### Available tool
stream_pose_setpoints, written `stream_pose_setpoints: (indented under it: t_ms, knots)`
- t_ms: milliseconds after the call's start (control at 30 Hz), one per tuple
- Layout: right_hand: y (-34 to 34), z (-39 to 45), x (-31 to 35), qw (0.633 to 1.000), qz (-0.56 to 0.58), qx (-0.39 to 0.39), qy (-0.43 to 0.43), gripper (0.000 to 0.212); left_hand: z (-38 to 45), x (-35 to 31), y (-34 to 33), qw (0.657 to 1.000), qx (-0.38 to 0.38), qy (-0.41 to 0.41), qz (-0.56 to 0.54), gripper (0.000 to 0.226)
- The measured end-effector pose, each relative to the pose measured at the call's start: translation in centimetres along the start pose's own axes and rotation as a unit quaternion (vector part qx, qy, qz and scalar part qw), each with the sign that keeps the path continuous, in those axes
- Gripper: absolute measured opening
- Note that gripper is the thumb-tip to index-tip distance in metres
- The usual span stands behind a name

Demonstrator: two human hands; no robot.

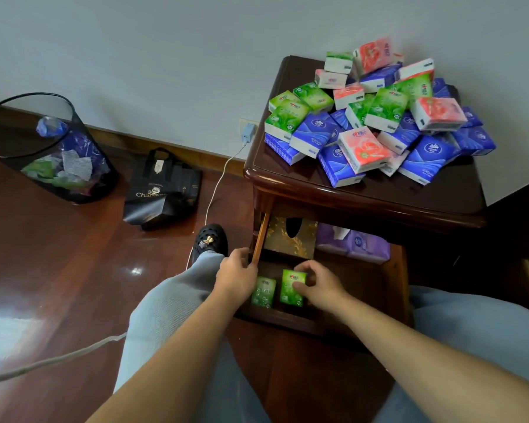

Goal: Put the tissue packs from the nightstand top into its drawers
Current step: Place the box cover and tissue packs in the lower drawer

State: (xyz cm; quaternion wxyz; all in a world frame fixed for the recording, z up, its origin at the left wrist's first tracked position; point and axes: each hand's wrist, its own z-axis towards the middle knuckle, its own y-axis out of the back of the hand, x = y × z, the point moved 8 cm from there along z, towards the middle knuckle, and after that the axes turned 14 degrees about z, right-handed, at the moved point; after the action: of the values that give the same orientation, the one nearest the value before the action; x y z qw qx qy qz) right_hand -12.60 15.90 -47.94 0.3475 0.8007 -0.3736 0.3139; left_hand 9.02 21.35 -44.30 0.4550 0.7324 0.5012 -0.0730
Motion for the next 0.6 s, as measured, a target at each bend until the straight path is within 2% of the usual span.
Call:
stream_pose_setpoints:
  t_ms: [100,167,367,600]
  knots:
    - [-0.5,0.6,-1.8,0.998,-0.053,-0.021,-0.031,0.029,0.2,1.0,-1.9,0.996,0.078,0.034,0.04,0.059]
    - [-1.1,1.1,-2.5,0.995,-0.081,-0.021,-0.046,0.031,0.2,1.4,-2.9,0.992,0.108,0.039,0.06,0.055]
    - [-1.8,2.1,-3.6,0.989,-0.132,-0.04,-0.052,0.034,0.8,1.7,-3.2,0.993,0.112,0.025,0.036,0.059]
    - [-2.7,2.9,-3.8,0.989,-0.141,-0.021,-0.041,0.04,0.8,1.6,-3.3,0.992,0.123,0.012,0.034,0.069]
